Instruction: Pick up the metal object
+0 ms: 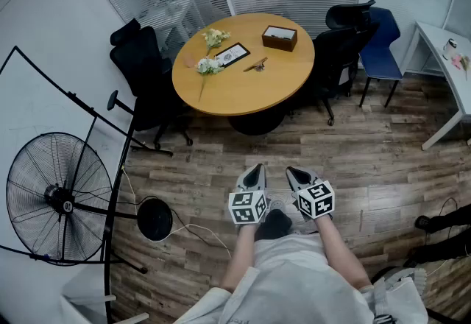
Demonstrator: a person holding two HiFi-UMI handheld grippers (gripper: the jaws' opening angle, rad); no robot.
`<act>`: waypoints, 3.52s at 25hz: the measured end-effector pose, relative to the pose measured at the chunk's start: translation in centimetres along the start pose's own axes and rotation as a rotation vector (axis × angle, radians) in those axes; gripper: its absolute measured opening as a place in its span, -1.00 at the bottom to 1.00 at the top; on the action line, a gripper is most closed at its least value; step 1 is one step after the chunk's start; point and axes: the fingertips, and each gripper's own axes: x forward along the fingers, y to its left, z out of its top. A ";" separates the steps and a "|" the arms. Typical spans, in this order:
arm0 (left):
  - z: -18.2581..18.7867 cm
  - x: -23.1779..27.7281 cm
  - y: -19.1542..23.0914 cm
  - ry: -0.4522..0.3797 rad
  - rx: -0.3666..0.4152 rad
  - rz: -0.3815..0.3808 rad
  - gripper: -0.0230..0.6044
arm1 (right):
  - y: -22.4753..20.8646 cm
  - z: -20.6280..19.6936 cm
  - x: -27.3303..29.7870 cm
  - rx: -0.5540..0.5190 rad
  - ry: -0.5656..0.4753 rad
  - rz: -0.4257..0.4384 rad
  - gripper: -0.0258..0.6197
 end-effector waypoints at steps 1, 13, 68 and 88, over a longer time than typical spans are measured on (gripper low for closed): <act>0.0 -0.1 0.1 -0.001 -0.002 -0.001 -0.89 | 0.1 -0.2 0.0 -0.001 0.003 -0.001 -0.93; -0.2 1.2 0.1 -0.012 -0.010 -0.008 -0.89 | -1.9 -0.7 0.1 0.015 -0.014 -0.035 -0.93; 16.3 34.5 21.4 0.066 -0.026 -0.054 -0.59 | -19.7 14.0 32.9 0.131 0.079 -0.071 -0.56; 15.9 42.8 24.8 0.143 -0.072 -0.064 -0.59 | -28.3 17.2 39.5 0.108 0.097 -0.089 -0.52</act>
